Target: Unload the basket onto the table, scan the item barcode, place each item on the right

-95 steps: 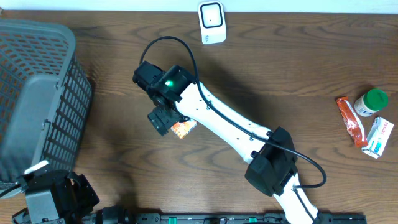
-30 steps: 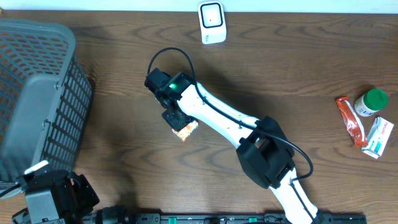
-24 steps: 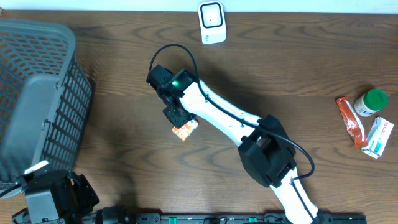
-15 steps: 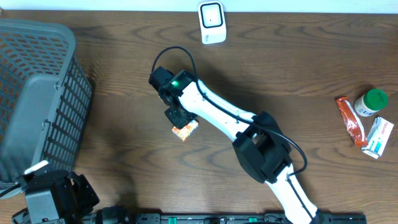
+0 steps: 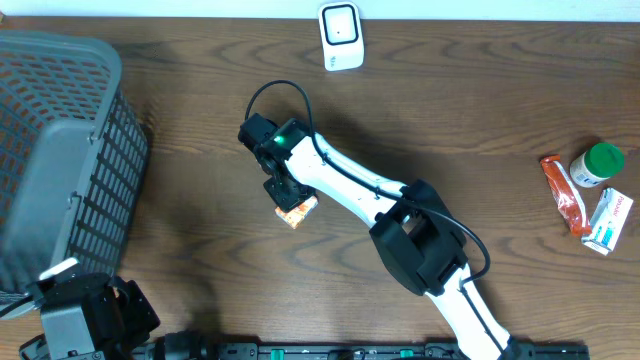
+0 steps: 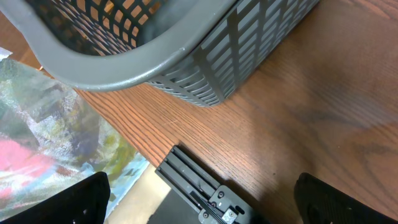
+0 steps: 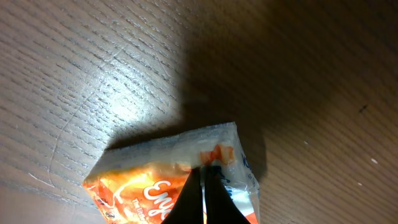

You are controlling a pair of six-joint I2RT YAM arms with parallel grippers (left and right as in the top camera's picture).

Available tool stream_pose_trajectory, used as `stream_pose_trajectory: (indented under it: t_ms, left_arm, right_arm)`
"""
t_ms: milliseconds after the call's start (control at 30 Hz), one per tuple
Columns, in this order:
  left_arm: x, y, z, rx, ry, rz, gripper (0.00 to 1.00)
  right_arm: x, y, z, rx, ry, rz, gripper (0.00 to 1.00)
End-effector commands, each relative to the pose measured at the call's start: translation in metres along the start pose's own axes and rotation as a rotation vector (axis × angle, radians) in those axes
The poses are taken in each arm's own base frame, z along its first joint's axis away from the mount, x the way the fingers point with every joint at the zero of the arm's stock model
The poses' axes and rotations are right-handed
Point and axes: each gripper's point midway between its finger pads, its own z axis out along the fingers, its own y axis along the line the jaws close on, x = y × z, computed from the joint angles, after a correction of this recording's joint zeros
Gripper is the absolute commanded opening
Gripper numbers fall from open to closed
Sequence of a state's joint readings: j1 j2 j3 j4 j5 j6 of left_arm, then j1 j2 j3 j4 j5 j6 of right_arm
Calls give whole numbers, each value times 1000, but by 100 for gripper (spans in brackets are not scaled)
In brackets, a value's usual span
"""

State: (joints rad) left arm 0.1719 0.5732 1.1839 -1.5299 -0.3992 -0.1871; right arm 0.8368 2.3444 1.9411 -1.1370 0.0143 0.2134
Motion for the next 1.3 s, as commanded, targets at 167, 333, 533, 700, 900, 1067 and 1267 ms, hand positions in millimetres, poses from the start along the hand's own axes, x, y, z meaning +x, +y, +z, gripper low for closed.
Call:
stream_pose_trajectory:
  t_ms: [167,333,533,700,900,1067,1267]
  left_arm:
    - [0,2,-1,-9,-7,-6,95]
    - [0,2,-1,-9,-7,-6,95]
    - [0,2,-1,-9,-7,-6,95]
    - [0,2,-1,-9,-7,-6,95]
    - [0,2,-1,-9,-7,-6,95]
    - [0,2,-1,-9,-7,-6,95]
    - [0,2,-1,-9,-7,-6,95]
  right_arm:
    - [11,2,-14,-5,68,30,18]
    - [-3,3,-71,-16,18,31,90]
    - [-11,5,-107,-30,-41,-25,99]
    - [0,4,-86,-18,18,-76,99]
    - [15,15,-43,-10,79,-106,99]
    - [13,23,-17,-15,58,-147,99]
    - [16,16,6,10,60,-141,99]
